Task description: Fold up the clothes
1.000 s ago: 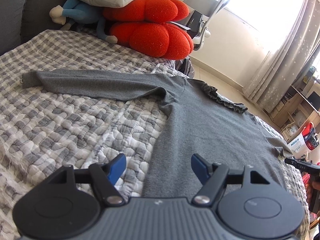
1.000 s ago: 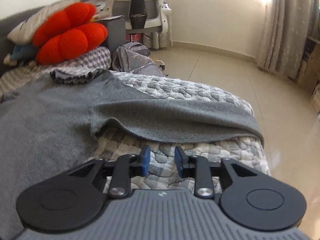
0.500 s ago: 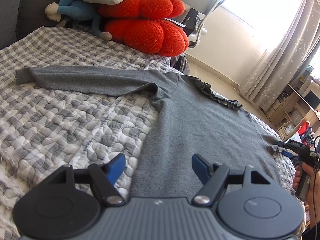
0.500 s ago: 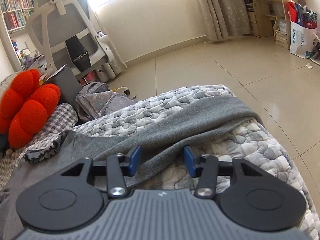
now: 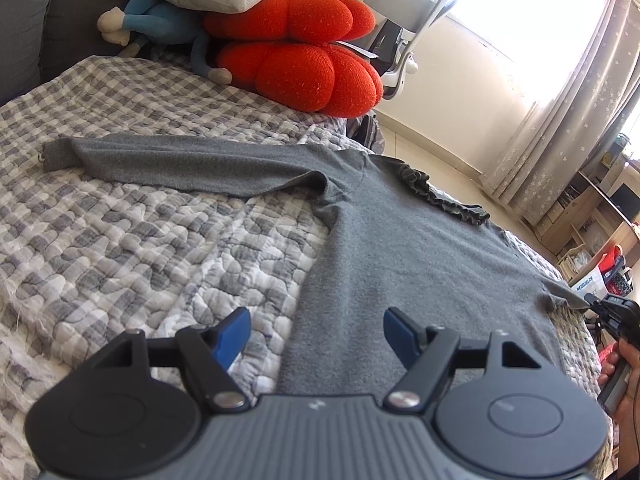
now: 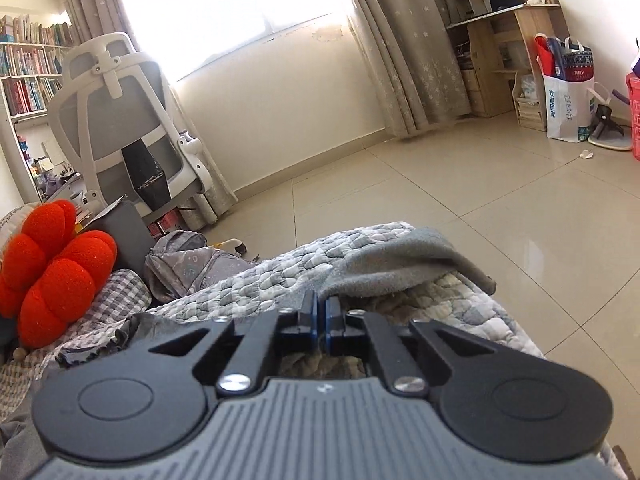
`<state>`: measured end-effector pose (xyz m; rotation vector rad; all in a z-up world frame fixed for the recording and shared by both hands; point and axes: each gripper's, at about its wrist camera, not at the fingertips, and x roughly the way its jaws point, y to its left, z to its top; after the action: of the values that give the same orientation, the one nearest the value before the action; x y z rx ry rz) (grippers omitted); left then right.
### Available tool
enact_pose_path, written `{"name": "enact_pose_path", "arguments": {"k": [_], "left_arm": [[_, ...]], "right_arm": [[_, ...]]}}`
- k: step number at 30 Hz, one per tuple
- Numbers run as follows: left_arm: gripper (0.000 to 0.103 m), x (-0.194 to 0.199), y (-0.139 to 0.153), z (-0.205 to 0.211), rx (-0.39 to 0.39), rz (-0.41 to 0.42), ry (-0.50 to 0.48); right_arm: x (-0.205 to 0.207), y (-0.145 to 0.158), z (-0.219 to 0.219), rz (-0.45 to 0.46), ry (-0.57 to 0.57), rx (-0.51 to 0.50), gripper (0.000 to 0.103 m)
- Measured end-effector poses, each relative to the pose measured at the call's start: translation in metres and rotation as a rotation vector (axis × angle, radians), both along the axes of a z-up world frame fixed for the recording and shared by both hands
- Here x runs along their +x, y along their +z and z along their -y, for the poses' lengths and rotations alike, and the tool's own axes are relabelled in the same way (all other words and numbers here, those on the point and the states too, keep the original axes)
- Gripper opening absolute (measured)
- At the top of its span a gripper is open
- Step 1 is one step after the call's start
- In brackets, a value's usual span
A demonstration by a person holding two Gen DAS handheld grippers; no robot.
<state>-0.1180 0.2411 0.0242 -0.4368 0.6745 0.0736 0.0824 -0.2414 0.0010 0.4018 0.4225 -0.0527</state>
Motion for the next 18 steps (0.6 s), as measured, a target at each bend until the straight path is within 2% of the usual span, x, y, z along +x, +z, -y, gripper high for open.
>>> {"name": "enact_pose_path", "arguments": {"k": [1, 4, 10, 14, 15, 17, 18], "left_arm": [[0.074, 0.001, 0.0, 0.001, -0.001, 0.0, 0.0], [0.074, 0.001, 0.003, 0.004, -0.001, 0.009, -0.008], [0.076, 0.001, 0.0, 0.005, 0.005, 0.0, -0.008], [0.076, 0.001, -0.003, 0.005, 0.01, -0.008, -0.007], [0.076, 0.001, -0.003, 0.006, 0.01, -0.009, -0.008], [0.076, 0.001, -0.003, 0.007, 0.007, -0.007, -0.013], [0.076, 0.001, -0.002, 0.008, 0.005, -0.004, -0.016]], "right_arm": [[0.001, -0.003, -0.003, -0.016, 0.003, -0.019, 0.002], [0.009, -0.02, -0.001, -0.088, -0.005, 0.006, 0.002], [-0.025, -0.012, -0.005, 0.025, -0.019, 0.055, 0.002], [-0.042, -0.003, -0.017, 0.062, -0.027, 0.001, 0.002], [-0.039, -0.006, -0.019, 0.029, -0.02, -0.002, 0.003], [-0.021, -0.019, -0.016, -0.095, -0.006, 0.004, 0.004], [-0.021, -0.019, -0.013, -0.098, -0.003, 0.026, 0.006]]}}
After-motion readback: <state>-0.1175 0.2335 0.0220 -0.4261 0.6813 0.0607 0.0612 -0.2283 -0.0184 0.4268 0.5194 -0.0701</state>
